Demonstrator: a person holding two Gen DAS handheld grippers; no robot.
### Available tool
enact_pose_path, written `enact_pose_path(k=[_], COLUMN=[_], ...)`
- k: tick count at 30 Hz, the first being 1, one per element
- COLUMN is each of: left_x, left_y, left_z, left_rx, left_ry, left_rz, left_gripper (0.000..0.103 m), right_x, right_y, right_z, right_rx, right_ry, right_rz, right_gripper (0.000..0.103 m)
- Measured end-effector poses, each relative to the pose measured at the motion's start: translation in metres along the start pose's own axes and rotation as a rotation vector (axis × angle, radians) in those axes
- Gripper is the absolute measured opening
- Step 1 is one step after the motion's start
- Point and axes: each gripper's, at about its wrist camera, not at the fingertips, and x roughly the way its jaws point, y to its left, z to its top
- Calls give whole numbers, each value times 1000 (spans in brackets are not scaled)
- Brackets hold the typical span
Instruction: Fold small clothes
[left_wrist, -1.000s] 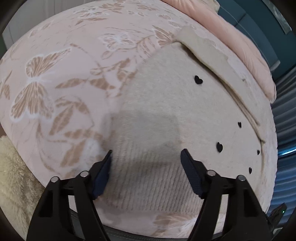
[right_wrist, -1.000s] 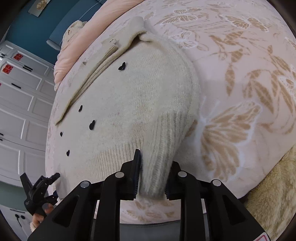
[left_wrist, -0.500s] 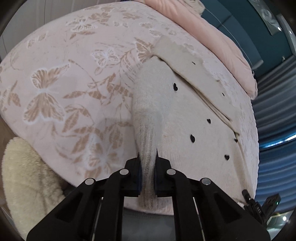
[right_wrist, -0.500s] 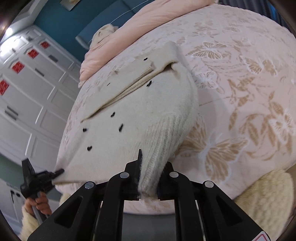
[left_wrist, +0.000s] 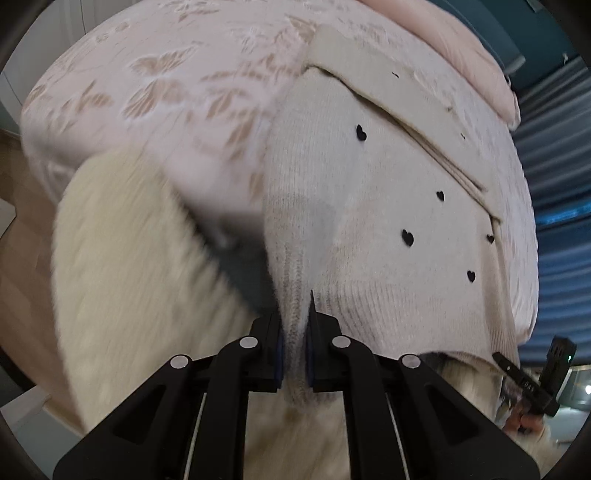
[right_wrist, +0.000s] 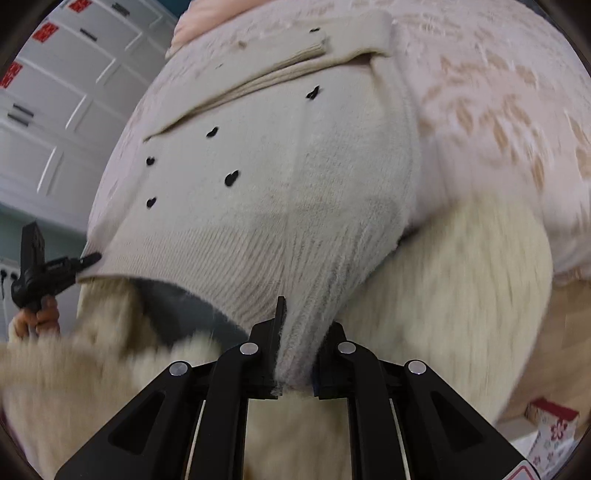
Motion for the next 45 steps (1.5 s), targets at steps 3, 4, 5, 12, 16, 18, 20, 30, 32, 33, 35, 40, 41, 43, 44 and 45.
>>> enact_pose_path(k=[3, 4, 5, 12, 16, 18, 20, 30, 32, 33, 35, 40, 41, 43, 44, 45], left_x=[-20, -28, -32, -56, -38, -10, 21, 43, 65, 79, 99, 112, 108, 92, 83, 71], left_y=[7, 10, 11, -30, -66, -78, -83, -50, -57, -62, -72, -86, -82, -72, -71, -72], left_z=[-20, -25, -26, 51, 133, 164, 184, 198, 207, 210, 212, 208, 210, 217, 220, 224], left_rx=[-6, -13, -19, 40, 92, 62, 33, 44, 87, 107, 145, 266, 248, 180, 165, 156], left_ry=[30, 33, 34, -149, -337, -348, -346, -380, -307, -265, -213, -220, -216, -228, -248, -273], left_rz=[-6, -7, -3, -88, -69, -32, -31, -53, -52, -62, -59, 59, 48, -9, -20, -29], left_gripper=[7, 7, 7, 7, 8, 12, 16, 84, 84, 84, 84, 27, 17, 11, 10, 10], right_x=[-17, -21, -24, -66, -51, -22, 1, 0, 16, 28, 47, 61, 60, 49, 39, 21], right_y=[2, 3, 3, 9, -9, -22, -30, -40, -39, -40, -42, -26, -23, -20, -17, -11], right_z=[-24, -28, -29, 54, 143, 180, 201, 197, 204, 211, 221, 224, 221, 217, 216, 218], right_rx=[12, 18, 30, 30, 108, 156, 227, 194, 134, 122, 128, 71, 66, 79, 79, 70], right_ry=[42, 49, 54, -207, -386, -410, -422, -519, -467, -439, -394, -355, -341, -373, -399, -447], right_rz=[22, 30, 42, 120, 177, 141, 80, -154, -209, -213, -210, -235, -220, -159, -132, -121], right_gripper=[10, 10, 10, 10, 11, 15, 20, 66, 66, 66, 66, 16, 8, 8, 7, 7])
